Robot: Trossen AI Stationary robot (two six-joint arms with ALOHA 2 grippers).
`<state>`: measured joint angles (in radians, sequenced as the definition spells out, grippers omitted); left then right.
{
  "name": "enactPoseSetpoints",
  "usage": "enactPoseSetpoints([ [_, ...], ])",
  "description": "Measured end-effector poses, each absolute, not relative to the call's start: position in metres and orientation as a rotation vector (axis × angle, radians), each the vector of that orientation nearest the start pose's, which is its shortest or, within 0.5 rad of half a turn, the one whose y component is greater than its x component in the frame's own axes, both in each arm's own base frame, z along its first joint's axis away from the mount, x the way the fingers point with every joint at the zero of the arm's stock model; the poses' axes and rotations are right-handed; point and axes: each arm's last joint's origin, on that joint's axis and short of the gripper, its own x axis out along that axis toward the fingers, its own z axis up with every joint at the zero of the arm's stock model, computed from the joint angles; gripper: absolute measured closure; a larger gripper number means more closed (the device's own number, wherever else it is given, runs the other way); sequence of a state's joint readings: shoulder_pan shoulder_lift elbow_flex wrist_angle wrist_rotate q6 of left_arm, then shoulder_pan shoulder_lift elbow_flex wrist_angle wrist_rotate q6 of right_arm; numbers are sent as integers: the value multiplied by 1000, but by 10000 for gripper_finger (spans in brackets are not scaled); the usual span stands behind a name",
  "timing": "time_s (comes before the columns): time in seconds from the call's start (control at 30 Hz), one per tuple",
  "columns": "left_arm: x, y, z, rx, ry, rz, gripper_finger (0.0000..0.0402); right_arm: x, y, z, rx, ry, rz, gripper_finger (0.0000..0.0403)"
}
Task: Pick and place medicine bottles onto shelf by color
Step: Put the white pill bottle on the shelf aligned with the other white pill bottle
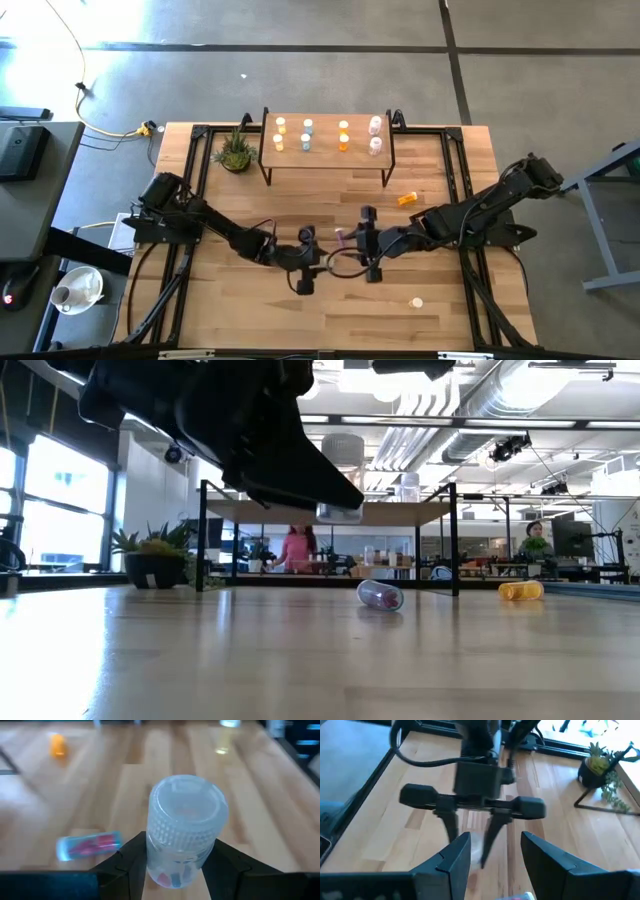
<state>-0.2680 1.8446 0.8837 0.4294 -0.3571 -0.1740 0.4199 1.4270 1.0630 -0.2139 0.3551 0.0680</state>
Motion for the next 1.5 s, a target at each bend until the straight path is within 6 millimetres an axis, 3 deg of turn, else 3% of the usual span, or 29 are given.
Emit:
enactPoseSetpoints([
  [0.17, 352, -85, 143, 1, 489, 177, 254, 289, 121, 282, -170, 535, 152, 237],
  [0.33, 352, -85, 144, 38, 487, 170, 253, 294, 122, 286, -162, 467, 137, 237],
  [1.07, 354, -85, 147, 78, 454, 180, 253, 329, 124, 228, -176, 617, 129, 237],
  [1.5, 356, -85, 151, 63, 407, 187, 253, 332, 122, 225, -178, 616, 98, 237],
])
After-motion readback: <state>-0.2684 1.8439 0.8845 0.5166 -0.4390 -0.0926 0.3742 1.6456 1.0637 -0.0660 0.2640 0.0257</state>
